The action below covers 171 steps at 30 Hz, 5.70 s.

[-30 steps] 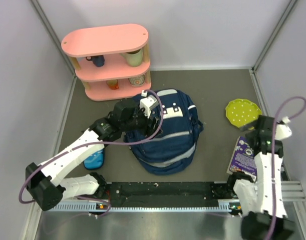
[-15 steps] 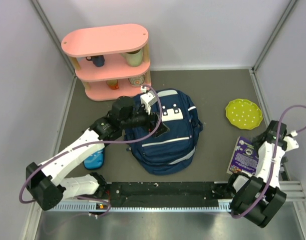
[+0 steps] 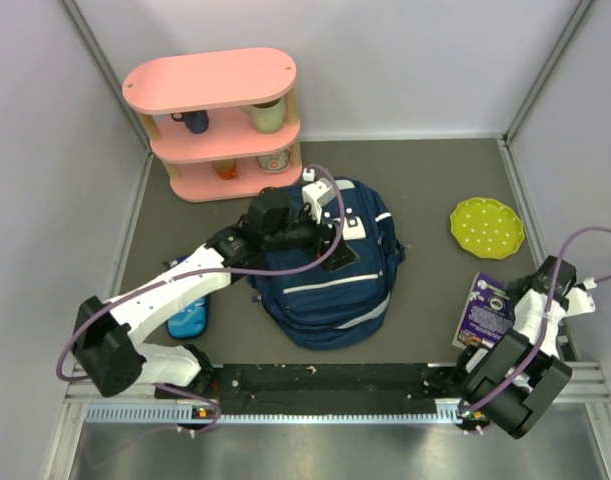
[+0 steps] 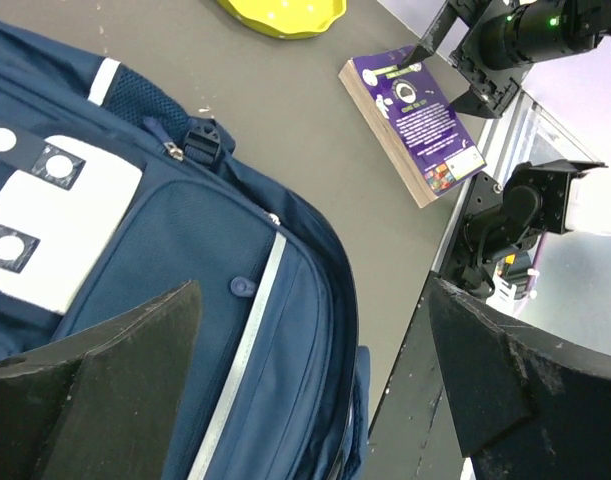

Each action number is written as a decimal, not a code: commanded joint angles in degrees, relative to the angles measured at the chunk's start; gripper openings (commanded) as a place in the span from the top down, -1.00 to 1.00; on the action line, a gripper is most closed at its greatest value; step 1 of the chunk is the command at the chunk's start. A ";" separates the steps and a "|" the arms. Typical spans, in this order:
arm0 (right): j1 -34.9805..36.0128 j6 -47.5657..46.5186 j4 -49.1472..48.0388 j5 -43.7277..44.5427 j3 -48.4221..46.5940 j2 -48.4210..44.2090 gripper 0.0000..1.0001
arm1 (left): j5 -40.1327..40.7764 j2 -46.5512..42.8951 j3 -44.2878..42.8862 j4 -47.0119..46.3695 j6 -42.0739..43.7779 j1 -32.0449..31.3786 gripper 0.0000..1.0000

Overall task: Pack the student bag
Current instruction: Pick up the book from the center of the board.

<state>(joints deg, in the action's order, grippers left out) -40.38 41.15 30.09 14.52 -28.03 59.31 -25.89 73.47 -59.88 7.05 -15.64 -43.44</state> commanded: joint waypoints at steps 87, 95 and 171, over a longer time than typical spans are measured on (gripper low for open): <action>0.48 -5.56 10.42 -47.21 -5.52 -14.40 -0.80 | -0.66 40.71 -34.52 -10.39 -18.02 -16.68 1.00; 1.35 -1.95 6.31 -59.77 -7.92 -12.37 -0.84 | 1.02 28.32 -27.32 -12.67 -18.72 -10.71 1.00; 41.52 51.49 -105.06 -87.47 1.14 3.61 1.00 | -18.40 16.00 -0.86 -58.28 -43.07 6.26 -0.36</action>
<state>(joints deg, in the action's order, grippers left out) -0.03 90.30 -65.63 -71.77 -25.50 60.62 -40.75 89.52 -61.25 -41.43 -56.42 -37.56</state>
